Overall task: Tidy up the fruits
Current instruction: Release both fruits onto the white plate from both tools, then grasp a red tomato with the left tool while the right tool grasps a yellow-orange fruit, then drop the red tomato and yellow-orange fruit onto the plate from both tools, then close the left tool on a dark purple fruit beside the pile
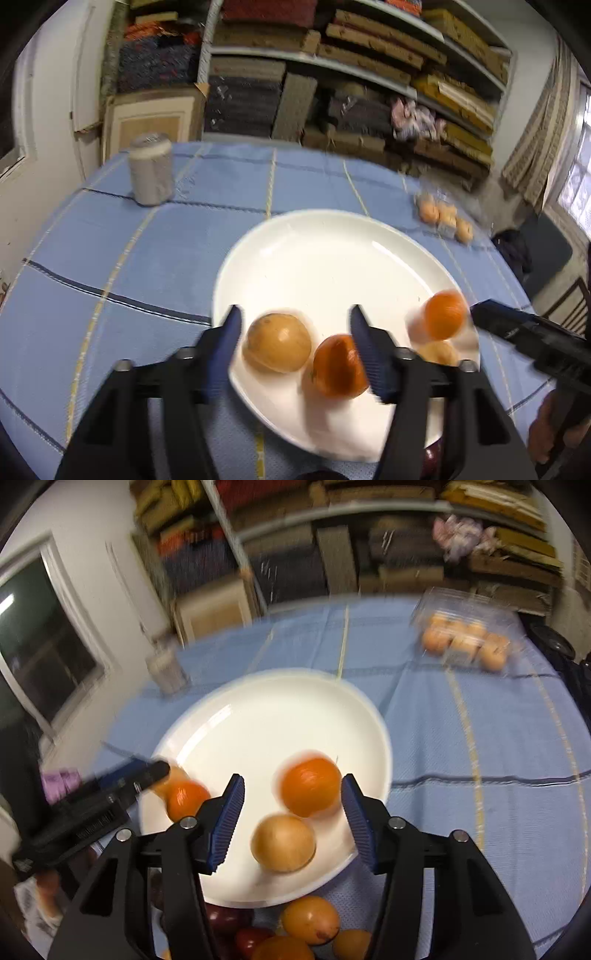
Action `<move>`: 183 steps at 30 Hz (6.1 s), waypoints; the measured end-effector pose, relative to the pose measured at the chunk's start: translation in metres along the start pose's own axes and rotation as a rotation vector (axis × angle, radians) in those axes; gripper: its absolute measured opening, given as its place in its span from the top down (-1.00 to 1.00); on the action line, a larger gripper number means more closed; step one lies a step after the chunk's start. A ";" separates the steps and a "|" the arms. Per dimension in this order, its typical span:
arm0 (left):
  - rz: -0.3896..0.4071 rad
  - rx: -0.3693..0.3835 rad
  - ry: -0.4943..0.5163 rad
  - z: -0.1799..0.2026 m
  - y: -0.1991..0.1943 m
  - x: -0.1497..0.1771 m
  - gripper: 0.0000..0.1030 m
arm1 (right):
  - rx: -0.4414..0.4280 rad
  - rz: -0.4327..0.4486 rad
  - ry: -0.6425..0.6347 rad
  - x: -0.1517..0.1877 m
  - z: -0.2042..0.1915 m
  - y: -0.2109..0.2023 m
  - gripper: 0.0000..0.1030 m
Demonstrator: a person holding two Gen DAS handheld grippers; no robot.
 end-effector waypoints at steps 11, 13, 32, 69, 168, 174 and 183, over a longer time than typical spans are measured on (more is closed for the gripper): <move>0.161 -0.060 -0.030 -0.050 -0.102 0.068 -0.80 | 0.190 0.286 -0.094 0.086 -0.011 -0.114 -0.72; 0.154 -0.078 -0.002 -0.053 -0.109 0.086 -0.80 | 0.183 0.242 -0.083 0.107 -0.007 -0.114 -0.72; -0.072 -0.045 0.134 -0.042 -0.081 0.132 -0.20 | 0.121 0.183 0.113 0.143 0.025 -0.119 -0.83; -0.118 0.017 0.142 -0.034 -0.074 0.134 0.42 | 0.103 -0.061 -0.044 0.142 0.004 -0.053 0.13; -0.144 -0.047 0.189 -0.024 -0.027 0.105 0.15 | 0.072 0.130 -0.296 0.112 -0.060 -0.071 -0.65; -0.083 -0.064 0.204 -0.021 -0.037 0.104 0.16 | 0.072 0.120 -0.338 0.114 -0.075 -0.066 -0.65; -0.069 -0.068 0.210 -0.019 -0.041 0.105 0.16 | 0.065 0.092 -0.396 0.112 -0.093 -0.050 -0.54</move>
Point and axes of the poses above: each gripper's, at about its wrist camera, not at the fingertips, and y roughly the way its jaws point, z to its right, x to its underside, the point moved 3 cm from there along y, roughly the way its jaws point, and after that the axes turned 15 degrees about -y, right-handed, at the moved point
